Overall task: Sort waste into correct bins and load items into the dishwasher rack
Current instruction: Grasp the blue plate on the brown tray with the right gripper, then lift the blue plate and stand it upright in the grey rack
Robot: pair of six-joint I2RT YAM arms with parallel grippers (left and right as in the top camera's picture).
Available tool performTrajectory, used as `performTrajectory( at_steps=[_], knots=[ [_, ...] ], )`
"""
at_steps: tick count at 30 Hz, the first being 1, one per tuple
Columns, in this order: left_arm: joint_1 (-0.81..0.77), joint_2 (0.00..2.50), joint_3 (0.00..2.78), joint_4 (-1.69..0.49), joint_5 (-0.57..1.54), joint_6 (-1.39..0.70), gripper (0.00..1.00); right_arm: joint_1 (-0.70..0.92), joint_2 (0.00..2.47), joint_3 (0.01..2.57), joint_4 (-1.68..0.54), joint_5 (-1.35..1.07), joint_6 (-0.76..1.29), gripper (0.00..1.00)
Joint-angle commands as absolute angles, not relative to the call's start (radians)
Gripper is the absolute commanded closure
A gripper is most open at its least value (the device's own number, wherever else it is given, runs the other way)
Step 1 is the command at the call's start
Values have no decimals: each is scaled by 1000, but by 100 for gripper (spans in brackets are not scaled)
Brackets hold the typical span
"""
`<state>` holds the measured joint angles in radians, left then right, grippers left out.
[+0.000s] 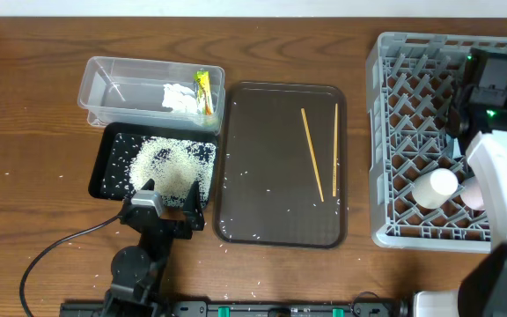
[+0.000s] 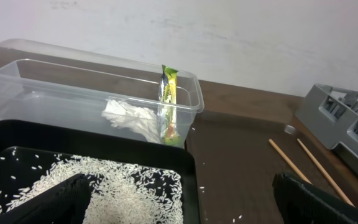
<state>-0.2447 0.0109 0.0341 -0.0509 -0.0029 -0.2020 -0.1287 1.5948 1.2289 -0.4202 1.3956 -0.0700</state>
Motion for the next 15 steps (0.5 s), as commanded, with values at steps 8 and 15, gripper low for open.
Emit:
performTrajectory(
  at_steps=[8,15],
  knots=[
    [-242,4,4,-70,-9,-188,4,-60,1774,1235,-329,1382,-242,93],
    [-242,4,4,-70,-8,-188,4,-25,1784,1236,-191,1380,-366,33]
  ],
)
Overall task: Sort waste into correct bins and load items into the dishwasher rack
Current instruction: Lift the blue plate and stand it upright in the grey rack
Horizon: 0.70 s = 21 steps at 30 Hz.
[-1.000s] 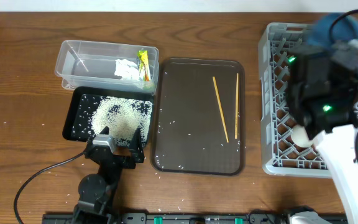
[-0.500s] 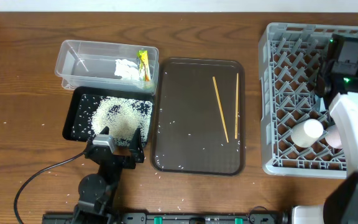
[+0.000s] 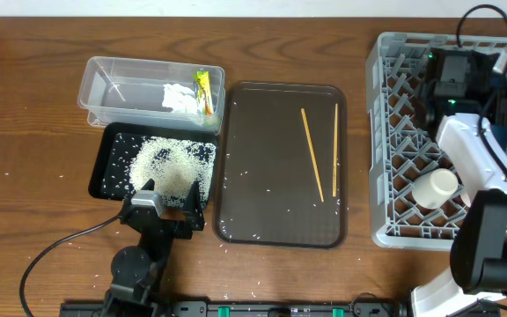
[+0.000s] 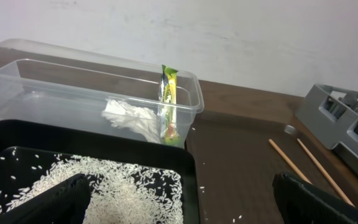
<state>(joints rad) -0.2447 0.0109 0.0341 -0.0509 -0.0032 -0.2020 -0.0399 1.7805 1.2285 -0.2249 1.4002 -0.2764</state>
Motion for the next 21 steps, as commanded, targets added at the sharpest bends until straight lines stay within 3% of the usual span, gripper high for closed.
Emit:
performTrajectory(
  at_steps=[1,6,12,16,21],
  knots=[
    [-242,4,4,-70,-9,-188,4,-25,1775,1236,-154,1380,-405,29],
    [-242,4,4,-70,-8,-188,4,-15,1700,1236,68,1369,-585,13],
    [-242,4,4,-70,-9,-188,4,92,1555,1236,60,1195,-659,10],
    [-242,4,4,-70,-8,-188,4,242,1479,1236,-171,1016,-516,9],
    [-242,4,4,-70,-9,-188,4,437,1471,1236,-545,574,-107,14]
  ],
)
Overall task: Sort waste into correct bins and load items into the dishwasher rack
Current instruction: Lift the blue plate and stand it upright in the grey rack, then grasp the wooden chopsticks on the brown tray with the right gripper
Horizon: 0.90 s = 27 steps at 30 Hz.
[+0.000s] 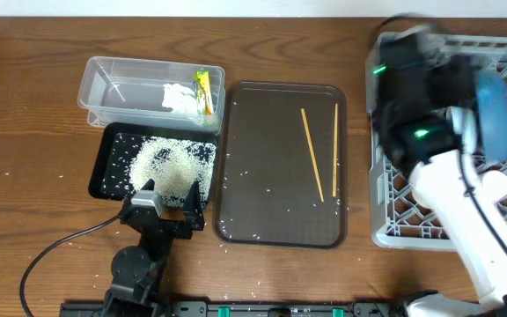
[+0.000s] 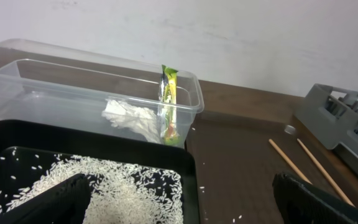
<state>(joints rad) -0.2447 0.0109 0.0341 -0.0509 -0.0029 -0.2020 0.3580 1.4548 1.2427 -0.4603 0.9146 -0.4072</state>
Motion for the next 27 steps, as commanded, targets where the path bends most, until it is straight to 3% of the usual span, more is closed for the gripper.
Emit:
performTrajectory(
  at_steps=[1,4,9,21,23,25,27],
  knots=[
    [-242,4,4,-70,-8,-188,4,455,1476,1236,-579,505,-39,14],
    [-242,4,4,-70,-8,-188,4,493,1506,1235,-648,256,223,18],
    [-242,4,4,-70,-8,-188,4,506,1609,1230,-651,-40,393,29],
    [-242,4,4,-70,-8,-188,4,511,1932,1230,-629,66,511,53],
    [-242,4,4,-70,-9,-188,4,511,1957,1230,-632,71,516,63],
    [-242,4,4,-70,-9,-188,4,511,1971,1230,-641,58,521,88],
    [-242,4,4,-70,-8,-188,4,511,1966,1230,-649,52,520,99]
  ],
)
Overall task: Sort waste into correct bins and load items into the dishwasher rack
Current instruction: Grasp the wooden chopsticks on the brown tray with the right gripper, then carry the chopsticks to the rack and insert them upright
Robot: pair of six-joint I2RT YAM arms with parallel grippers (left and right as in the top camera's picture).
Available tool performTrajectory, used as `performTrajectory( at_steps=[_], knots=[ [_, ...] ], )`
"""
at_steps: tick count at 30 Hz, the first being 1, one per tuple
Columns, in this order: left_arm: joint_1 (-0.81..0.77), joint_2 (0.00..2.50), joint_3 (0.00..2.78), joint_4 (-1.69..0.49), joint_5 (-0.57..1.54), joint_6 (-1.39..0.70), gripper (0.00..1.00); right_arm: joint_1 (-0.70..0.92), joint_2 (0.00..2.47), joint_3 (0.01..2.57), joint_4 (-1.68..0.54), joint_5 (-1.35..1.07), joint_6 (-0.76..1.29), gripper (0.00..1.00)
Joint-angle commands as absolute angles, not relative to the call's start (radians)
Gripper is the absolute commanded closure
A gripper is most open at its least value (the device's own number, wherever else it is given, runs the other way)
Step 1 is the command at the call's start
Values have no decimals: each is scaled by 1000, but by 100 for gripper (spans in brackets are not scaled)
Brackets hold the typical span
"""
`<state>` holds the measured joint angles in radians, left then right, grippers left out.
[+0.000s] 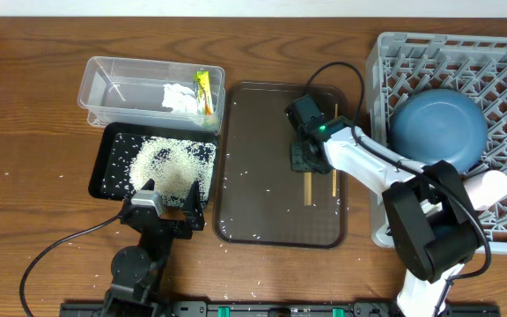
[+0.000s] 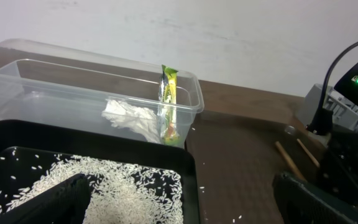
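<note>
Two wooden chopsticks lie on the brown tray [image 1: 262,194]. The right chopstick [image 1: 334,150] is straight. The left chopstick [image 1: 307,189] sticks out from under my right gripper [image 1: 304,157], which is low over it; its jaws are hidden. A blue bowl [image 1: 438,128] and a white cup [image 1: 487,187] sit in the grey dishwasher rack [image 1: 382,132]. My left gripper [image 2: 182,205] rests open over the black tray of rice [image 1: 161,163], holding nothing. My right gripper [image 2: 347,165] also shows at the right of the left wrist view.
A clear bin [image 1: 113,88] behind the black tray holds a crumpled tissue [image 1: 180,97] and a green-yellow wrapper [image 1: 203,92]. Loose rice grains are scattered on the brown tray and on the table. A black cable runs along the table's front left.
My right arm has moved from the rack's left side to the tray, down over the left chopstick. That chopstick now lies straighter. The blue bowl rests in the rack. My left arm is still.
My right arm was over the rack's right side near the white cup, then at the rack's far end with the blue bowl beside it, then blurred over the rack's left side. Now the bowl lies in the rack and the gripper is on the tray.
</note>
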<state>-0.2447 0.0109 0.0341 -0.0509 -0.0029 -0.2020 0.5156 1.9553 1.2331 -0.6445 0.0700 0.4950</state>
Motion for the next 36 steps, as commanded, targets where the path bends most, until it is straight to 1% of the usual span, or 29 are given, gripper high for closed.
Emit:
performTrajectory(
  at_steps=[1,5,9,15,19,26,32,36],
  knots=[
    [-242,4,4,-70,-8,-188,4,511,1952,1230,-654,52,520,99],
    [-242,4,4,-70,-8,-188,4,492,1853,1230,-675,57,519,99],
    [-242,4,4,-70,-8,-188,4,440,1692,1230,-701,81,515,99],
    [-242,4,4,-70,-8,-188,4,343,1532,1230,-711,96,317,99],
    [-242,4,4,-70,-9,-188,4,259,1526,1230,-745,177,291,99],
    [-242,4,4,-70,-8,-188,4,125,1544,1230,-659,165,144,99],
    [-242,4,4,-70,-8,-188,4,87,1563,1230,-617,125,28,99],
    [-242,4,4,-70,-8,-188,4,91,1617,1230,-634,169,6,98]
  ],
)
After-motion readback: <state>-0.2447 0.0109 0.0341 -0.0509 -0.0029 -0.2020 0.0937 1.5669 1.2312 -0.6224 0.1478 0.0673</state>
